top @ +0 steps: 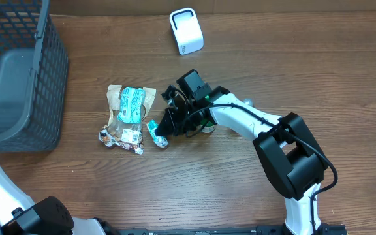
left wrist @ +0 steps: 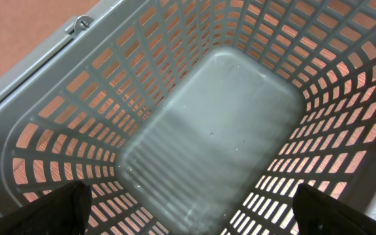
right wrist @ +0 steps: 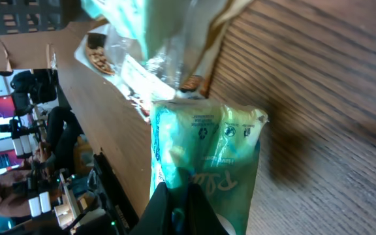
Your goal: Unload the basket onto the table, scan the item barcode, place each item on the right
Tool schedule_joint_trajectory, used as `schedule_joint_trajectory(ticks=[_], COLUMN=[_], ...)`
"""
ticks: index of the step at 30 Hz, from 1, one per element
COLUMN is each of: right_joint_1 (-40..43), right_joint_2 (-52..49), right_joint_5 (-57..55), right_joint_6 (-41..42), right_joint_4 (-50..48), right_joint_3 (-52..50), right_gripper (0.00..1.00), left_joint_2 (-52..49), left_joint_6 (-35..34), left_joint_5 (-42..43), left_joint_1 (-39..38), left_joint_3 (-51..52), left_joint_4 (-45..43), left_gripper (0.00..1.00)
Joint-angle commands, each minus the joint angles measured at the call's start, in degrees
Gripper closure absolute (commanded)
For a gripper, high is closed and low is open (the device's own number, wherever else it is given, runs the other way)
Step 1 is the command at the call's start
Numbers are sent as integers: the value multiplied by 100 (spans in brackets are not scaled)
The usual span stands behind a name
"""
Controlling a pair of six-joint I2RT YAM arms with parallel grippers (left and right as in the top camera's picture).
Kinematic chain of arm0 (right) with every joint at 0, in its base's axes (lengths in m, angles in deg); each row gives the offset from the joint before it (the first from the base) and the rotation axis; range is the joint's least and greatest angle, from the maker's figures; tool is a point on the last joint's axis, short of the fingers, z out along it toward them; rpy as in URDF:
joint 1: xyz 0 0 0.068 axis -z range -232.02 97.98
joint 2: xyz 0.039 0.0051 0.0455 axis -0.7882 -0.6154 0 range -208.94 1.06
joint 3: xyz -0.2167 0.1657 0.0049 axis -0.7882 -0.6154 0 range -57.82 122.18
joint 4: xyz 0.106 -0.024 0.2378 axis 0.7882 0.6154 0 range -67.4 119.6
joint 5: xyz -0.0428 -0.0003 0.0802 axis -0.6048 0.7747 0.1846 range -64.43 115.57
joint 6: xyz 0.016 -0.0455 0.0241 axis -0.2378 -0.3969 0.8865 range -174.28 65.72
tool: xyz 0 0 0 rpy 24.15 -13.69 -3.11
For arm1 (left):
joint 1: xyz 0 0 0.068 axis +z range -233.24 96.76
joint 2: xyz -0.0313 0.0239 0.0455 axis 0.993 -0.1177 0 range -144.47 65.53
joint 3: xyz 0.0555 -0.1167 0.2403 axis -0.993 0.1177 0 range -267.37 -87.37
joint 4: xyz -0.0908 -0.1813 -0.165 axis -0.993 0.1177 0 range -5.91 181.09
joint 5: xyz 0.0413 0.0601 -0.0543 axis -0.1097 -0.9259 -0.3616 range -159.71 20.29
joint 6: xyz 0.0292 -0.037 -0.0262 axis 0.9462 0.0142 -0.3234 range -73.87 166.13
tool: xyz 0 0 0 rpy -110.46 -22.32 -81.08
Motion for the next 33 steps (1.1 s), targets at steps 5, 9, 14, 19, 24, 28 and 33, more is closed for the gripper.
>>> schedule_joint_trajectory(ticks=[5, 9, 14, 19, 24, 28, 33], right_joint_1=[-83, -125, -125, -122, -203, -577, -1333], right_joint_2=[131, 131, 131, 162, 479, 763, 782], right_joint_5=[-555, -612, -876, -887, -1198, -2201, -3923], right_joint_6=[61, 52, 39, 42, 20, 46, 396], right_joint_4=[-57, -76, 7, 44, 542, 885, 997], right_joint_3=[-149, -149, -149, -98, 223, 391, 376], right_gripper=[91, 86, 82, 76, 73, 72, 72], left_joint_2=[-46, -46, -46, -46, -46, -46, -46], left_joint_6=[111, 111, 111, 111, 111, 111, 111], left_joint_5=[50, 50, 48, 48, 50, 50, 50], left_joint_1=[-4, -4, -4, -4, -4, -4, -4], left_joint_3=[-101, -101, -101, -101, -101, -101, -101], left_joint_4=[-4, -2, -4, -4, -4, -4, -2], left_gripper=[0, 1, 0, 0, 0, 0, 0])
